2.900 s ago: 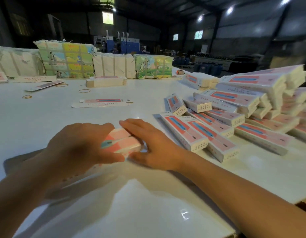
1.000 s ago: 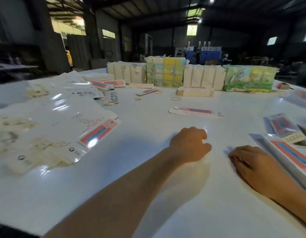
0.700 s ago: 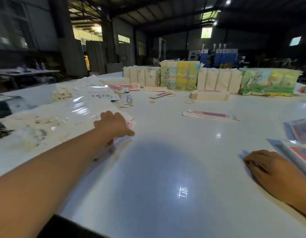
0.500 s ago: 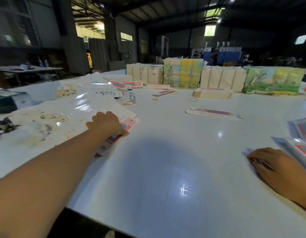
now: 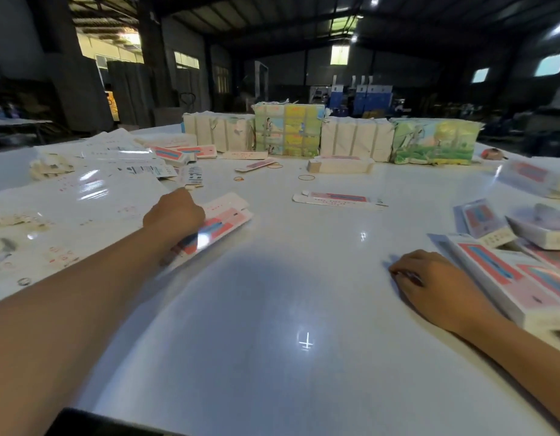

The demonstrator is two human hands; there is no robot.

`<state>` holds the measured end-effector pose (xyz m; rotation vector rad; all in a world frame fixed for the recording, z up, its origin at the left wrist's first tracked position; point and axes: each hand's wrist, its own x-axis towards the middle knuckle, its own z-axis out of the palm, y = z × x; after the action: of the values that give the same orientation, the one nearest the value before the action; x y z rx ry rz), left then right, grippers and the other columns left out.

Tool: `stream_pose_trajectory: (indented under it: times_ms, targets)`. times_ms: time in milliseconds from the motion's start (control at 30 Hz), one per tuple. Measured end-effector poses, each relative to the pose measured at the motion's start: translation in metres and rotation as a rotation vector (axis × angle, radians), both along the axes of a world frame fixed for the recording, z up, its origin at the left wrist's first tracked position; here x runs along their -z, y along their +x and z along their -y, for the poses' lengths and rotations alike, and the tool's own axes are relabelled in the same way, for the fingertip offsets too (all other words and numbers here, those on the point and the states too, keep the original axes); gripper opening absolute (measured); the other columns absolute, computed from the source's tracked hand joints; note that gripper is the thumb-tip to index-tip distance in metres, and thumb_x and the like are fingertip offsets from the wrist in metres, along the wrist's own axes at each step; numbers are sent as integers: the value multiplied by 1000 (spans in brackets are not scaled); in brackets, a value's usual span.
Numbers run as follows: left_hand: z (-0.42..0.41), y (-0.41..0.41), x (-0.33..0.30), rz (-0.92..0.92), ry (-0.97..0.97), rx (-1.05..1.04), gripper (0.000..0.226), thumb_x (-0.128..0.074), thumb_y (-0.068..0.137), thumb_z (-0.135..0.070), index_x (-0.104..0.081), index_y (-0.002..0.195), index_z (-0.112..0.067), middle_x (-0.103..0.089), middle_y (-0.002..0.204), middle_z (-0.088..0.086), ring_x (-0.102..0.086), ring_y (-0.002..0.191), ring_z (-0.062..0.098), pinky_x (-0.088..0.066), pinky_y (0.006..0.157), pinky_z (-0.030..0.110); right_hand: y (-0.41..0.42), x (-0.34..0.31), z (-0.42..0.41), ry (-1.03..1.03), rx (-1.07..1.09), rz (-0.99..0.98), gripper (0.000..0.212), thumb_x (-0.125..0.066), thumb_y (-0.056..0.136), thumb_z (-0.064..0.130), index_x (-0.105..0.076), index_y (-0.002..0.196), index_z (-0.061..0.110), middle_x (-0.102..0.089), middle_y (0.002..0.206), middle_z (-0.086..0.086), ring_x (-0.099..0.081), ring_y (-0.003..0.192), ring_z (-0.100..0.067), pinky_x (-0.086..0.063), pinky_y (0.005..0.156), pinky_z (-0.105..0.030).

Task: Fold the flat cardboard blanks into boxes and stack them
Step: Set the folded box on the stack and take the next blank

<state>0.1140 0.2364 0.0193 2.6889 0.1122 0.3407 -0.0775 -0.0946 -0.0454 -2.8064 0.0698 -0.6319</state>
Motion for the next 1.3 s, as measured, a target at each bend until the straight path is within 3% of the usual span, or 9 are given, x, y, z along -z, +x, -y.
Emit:
stream_pose_trajectory:
  times_ms: [233, 333, 533, 633, 833, 1000, 1167, 1233, 1300]
  targets:
    - [137, -71, 16, 91, -328, 617, 22, -41, 96, -17, -62, 93, -12, -61, 91, 4, -55, 80, 16, -45, 62, 25, -5, -5, -2, 49, 33, -39, 21, -53, 90, 14, -71, 101, 10, -63, 110, -9, -56, 102, -29, -44, 86, -33]
    - [158, -93, 41, 108, -280, 788, 22, -40, 98, -17, -60, 89, -10, -65, 91, 6, -60, 82, 21, -52, 65, 39, -8, -7, -2, 131, 29, -11, 30, -52, 92, 15, -64, 120, 14, -60, 125, -6, -56, 111, -27, -46, 88, -30]
    - [157, -89, 57, 168, -273, 886, 24, -41, 98, -17, -57, 84, -6, -67, 93, 9, -63, 77, 21, -53, 56, 40, -8, -5, -1, 120, -33, 17, 33, -49, 93, 11, -60, 124, 14, -58, 128, -7, -54, 114, -26, -47, 92, -34]
    - [156, -87, 55, 171, -281, 895, 25, -41, 99, -20, -56, 85, -6, -67, 94, 10, -63, 76, 20, -55, 57, 37, -6, -4, 4, 230, -5, 15, 28, -45, 96, 9, -61, 120, 10, -61, 124, -6, -56, 112, -22, -44, 84, -16]
    - [155, -88, 51, 250, -325, 875, 24, -41, 98, -19, -56, 84, -6, -67, 94, 11, -62, 78, 22, -54, 59, 42, -10, -31, 3, 1647, -209, 132, 25, -47, 89, 24, -61, 81, 4, -69, 71, -13, -65, 58, -26, -52, 45, -25]
    - [159, -94, 51, 226, -225, 909, 30, -41, 94, -43, -58, 97, -18, -67, 107, 2, -62, 85, 21, -52, 65, 36, -11, -24, -1, 1531, -98, 33, 16, -41, 93, 4, -54, 85, 2, -64, 56, -7, -51, 37, -13, -38, 35, -18]
    - [166, -109, 47, 413, 275, 907, 110, -14, 58, -93, -33, 142, -24, -51, 130, -5, -50, 109, 16, -39, 81, 32, -10, -18, 6, 1407, -78, 113, 14, -45, 95, 0, -57, 89, 1, -68, 62, -7, -54, 44, -16, -44, 40, -23]
    - [168, -109, 51, 475, 329, 893, 106, -25, 63, -90, -31, 142, -20, -52, 127, -1, -51, 107, 17, -40, 75, 29, -9, -14, 6, 1327, -80, 149, 24, -48, 95, 2, -62, 77, 9, -68, 61, -2, -57, 45, -15, -45, 42, -22]
    - [170, -109, 53, 490, 305, 864, 94, -44, 70, -80, -32, 141, -20, -52, 124, -1, -51, 105, 16, -36, 71, 26, -10, -11, 8, 1089, 0, 218, 16, -55, 93, 10, -66, 100, 19, -70, 86, 2, -65, 64, -7, -49, 52, -19]
